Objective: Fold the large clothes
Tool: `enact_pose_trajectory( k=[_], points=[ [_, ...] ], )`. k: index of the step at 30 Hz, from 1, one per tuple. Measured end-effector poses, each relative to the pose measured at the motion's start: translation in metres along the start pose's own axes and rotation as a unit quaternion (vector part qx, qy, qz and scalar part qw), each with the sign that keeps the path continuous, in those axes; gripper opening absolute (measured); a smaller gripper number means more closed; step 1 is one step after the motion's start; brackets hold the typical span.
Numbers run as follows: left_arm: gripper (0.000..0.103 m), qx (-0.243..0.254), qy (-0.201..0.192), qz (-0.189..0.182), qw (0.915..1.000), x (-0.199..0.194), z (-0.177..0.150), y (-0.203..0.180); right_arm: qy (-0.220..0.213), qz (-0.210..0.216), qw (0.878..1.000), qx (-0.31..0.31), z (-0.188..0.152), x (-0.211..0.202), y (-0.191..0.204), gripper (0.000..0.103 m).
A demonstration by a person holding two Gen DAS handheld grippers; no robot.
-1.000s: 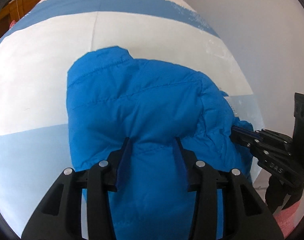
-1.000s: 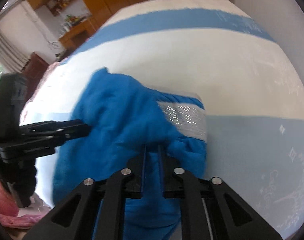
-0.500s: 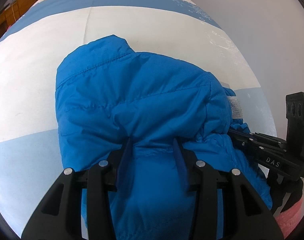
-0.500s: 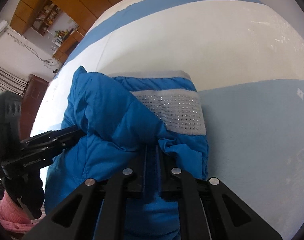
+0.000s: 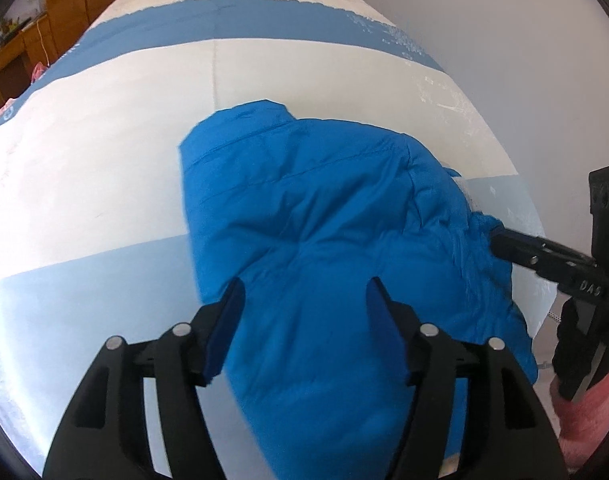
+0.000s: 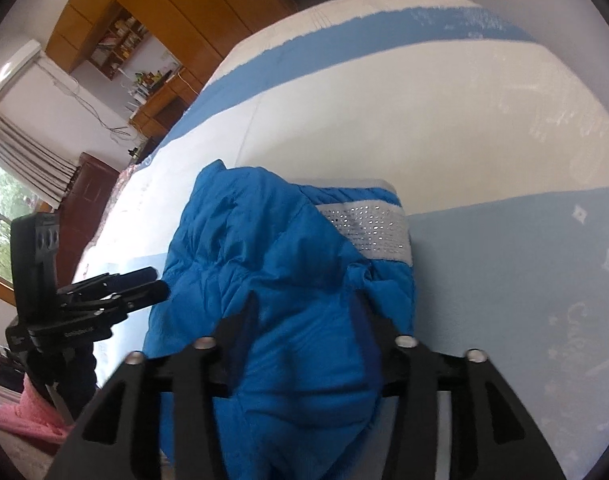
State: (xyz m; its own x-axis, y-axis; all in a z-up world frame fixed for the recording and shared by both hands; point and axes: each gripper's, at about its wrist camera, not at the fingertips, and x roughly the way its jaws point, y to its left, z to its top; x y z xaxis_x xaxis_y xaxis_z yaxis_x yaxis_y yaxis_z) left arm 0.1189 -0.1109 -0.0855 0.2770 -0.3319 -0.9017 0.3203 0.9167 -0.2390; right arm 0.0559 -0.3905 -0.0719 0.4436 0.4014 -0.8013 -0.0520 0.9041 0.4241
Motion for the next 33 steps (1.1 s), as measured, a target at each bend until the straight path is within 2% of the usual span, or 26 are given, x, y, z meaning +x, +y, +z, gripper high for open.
enact_pose_trajectory(
  k=[6,12,14,19,29,33],
  points=[
    [0.072,0.005,-0.014,0.007,0.9999,-0.019,-0.019,0.008,-0.001,0.015,1.0,0.004,-0.013,-0.014,-0.009,0.079],
    [0.08,0.001,-0.027,0.003,0.9996,-0.031,-0.031,0.019,0.01,0.057,0.997,0.043,-0.023,-0.011,-0.028,0.088],
    [0.081,-0.001,-0.028,-0.001,0.9996,-0.033,-0.034,0.023,0.012,0.069,0.996,0.057,-0.026,-0.01,-0.035,0.089],
    [0.086,-0.002,-0.026,-0.019,0.9995,-0.033,-0.038,0.028,0.019,0.128,0.988,0.09,-0.033,-0.002,-0.05,0.095],
    [0.088,0.0,-0.003,-0.037,0.9993,-0.019,-0.049,0.038,0.055,0.159,0.979,0.114,-0.052,0.023,-0.069,0.099],
    [0.088,-0.001,0.016,-0.073,0.9972,-0.003,-0.052,0.041,0.067,0.194,0.97,0.129,-0.058,0.039,-0.076,0.099]
  ],
)
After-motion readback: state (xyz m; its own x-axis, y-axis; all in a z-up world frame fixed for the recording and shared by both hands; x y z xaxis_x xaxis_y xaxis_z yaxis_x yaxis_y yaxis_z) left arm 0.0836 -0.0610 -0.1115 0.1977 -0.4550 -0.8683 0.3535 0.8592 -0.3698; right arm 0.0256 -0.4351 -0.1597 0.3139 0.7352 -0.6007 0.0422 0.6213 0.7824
